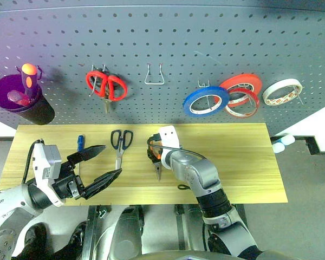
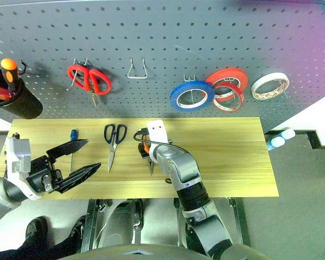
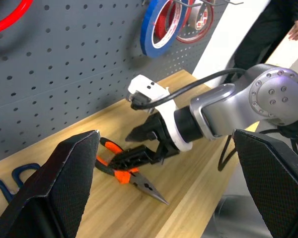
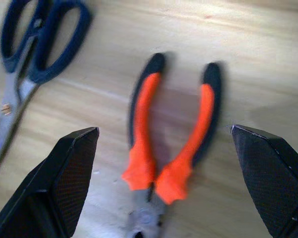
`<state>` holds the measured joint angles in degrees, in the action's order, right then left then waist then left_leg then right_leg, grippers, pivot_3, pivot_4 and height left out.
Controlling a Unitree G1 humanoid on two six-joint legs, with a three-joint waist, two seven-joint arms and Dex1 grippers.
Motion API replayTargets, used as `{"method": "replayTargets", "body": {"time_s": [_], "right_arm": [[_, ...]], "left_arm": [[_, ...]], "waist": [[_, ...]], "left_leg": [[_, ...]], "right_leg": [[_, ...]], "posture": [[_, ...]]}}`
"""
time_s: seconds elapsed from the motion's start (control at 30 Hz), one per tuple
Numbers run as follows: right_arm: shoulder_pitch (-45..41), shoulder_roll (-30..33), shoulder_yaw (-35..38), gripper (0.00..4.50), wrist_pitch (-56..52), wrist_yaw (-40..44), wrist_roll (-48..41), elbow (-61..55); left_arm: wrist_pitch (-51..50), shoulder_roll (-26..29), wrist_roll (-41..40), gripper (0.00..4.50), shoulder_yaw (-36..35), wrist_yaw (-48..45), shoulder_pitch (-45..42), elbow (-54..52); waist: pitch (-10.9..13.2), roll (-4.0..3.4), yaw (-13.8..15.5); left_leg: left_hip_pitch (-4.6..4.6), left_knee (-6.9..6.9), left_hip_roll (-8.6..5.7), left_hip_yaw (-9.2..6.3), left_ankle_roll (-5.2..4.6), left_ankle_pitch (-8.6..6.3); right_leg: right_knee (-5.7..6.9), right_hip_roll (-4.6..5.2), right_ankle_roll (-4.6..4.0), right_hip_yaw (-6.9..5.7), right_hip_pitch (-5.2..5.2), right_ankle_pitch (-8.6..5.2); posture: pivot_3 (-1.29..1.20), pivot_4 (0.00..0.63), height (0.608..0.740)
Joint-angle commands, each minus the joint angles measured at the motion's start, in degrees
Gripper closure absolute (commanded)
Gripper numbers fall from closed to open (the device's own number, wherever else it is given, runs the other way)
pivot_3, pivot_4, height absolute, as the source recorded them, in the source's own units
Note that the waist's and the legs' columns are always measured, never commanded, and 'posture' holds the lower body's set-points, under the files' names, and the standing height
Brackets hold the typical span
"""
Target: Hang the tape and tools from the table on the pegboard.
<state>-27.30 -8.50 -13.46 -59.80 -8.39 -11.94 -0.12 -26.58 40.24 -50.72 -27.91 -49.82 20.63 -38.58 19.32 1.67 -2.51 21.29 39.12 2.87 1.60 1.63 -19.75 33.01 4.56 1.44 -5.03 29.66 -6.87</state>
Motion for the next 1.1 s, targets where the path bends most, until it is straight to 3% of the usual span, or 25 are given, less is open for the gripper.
{"method": "replayTargets", "body": {"time_s": [0.03, 0.6, 1.1], "right_arm": [[0.74, -6.63, -0.34, 0.03, -3.41, -1.5, -0.74, -5.31], [0.43, -9.38, 0.45, 0.03, -3.75, -2.63, -3.35, -2.43], [-0.2, -8.44, -1.55, 0.03, -1.4, -1.91, -4.07, 1.77]], "left_arm": [[1.58, -0.63, -0.58, 0.0, -1.01, -0.98, 0.89, -0.94], [3.38, -1.19, 0.37, 0.0, -1.37, -2.96, 2.32, 0.11], [1.11, 0.04, -1.89, 0.0, -1.81, 1.34, 1.85, -3.63]], "waist": [[0.04, -0.05, 0.02], [0.29, -0.17, 0.01], [0.41, -0.17, 0.05]], "left_leg": [[0.0, 0.0, 0.0, 0.0, 0.0, 0.0], [0.07, 0.0, 0.0, -0.01, 0.0, 0.0], [0.08, -0.01, 0.0, -0.02, 0.0, 0.0]], "right_leg": [[0.0, 0.0, 0.0, 0.0, 0.01, 0.0], [0.04, 0.0, -0.02, 0.0, 0.12, -0.04], [0.05, 0.0, 0.0, 0.0, 0.13, -0.05]], "posture": [[0.05, 0.37, 0.733], [0.07, 0.374, 0.733], [0.1, 0.382, 0.733]]}}
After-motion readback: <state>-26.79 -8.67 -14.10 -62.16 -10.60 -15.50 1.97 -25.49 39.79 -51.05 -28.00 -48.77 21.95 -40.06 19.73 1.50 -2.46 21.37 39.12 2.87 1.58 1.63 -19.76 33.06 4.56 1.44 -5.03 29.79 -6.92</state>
